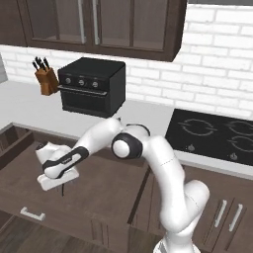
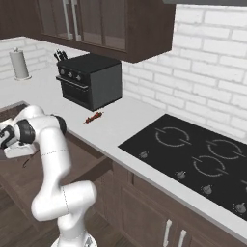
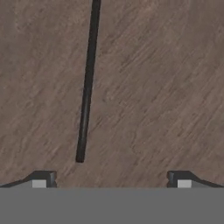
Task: Pick the ladle from the drawer and place it on the counter.
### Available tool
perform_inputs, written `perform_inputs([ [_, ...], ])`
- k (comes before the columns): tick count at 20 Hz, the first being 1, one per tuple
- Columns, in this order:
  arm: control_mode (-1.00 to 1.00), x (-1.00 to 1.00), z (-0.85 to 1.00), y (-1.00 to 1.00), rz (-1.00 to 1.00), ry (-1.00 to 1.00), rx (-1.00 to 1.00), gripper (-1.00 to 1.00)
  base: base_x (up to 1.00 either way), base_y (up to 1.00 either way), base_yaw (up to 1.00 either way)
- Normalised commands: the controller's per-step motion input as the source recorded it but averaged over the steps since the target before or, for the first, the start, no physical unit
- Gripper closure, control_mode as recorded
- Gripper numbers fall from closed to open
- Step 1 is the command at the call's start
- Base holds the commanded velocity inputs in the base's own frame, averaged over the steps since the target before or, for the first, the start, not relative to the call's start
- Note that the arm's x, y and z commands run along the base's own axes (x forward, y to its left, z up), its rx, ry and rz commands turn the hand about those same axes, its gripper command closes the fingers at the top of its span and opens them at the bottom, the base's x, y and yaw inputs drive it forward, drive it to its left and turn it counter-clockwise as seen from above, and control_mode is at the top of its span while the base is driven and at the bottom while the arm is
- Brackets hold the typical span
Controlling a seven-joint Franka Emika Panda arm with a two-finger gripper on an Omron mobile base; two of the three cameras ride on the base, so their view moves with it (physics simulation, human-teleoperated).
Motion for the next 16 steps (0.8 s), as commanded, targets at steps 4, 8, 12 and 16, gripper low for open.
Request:
perform_inputs([
  [4,-1.0,0.25,-0.25,0.0,-0.12,-0.02,0.0,-1.0,0.0,0.0,0.0],
  [8,-1.0,0.13,-0.24,0.06,-0.09,-0.04,0.0,-1.0,0.0,0.0,0.0],
  [12,-1.0,0.13,-0.27,0.14,-0.09,-0.05,0.0,-1.0,0.0,0.0,0.0],
  [16,-1.0,0.07,-0.34,0.11,-0.08,-0.05,0.0,-1.0,0.0,0.0,0.0],
])
